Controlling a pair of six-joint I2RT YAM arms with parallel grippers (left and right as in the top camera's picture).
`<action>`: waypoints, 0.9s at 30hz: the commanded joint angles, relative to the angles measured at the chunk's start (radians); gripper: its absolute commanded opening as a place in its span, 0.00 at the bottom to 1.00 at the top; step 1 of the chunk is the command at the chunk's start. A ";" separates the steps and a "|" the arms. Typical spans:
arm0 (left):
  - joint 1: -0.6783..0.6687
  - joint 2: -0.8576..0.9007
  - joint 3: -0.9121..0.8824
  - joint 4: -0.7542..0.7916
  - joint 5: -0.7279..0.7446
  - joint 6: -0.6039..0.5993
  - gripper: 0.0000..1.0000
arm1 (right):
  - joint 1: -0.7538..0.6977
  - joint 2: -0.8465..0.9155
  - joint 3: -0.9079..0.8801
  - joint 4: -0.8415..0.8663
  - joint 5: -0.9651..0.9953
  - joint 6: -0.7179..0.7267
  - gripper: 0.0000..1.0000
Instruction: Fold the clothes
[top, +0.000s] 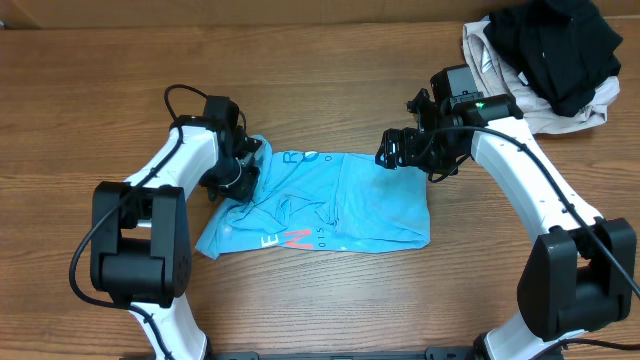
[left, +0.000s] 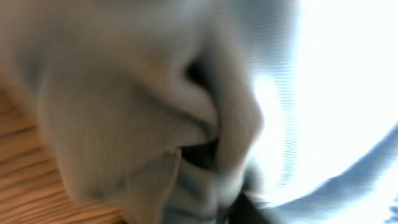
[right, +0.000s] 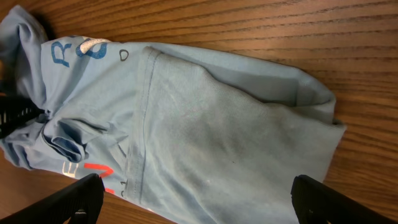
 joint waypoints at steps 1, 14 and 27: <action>0.008 0.013 -0.028 0.017 -0.072 -0.025 0.04 | -0.002 -0.015 0.027 0.004 0.010 -0.006 0.99; 0.062 0.012 0.282 -0.210 -0.174 -0.210 0.04 | 0.000 0.018 -0.072 0.033 -0.066 -0.008 0.04; 0.030 0.012 0.515 -0.375 -0.039 -0.206 0.04 | 0.049 0.019 -0.282 0.232 -0.250 -0.002 0.04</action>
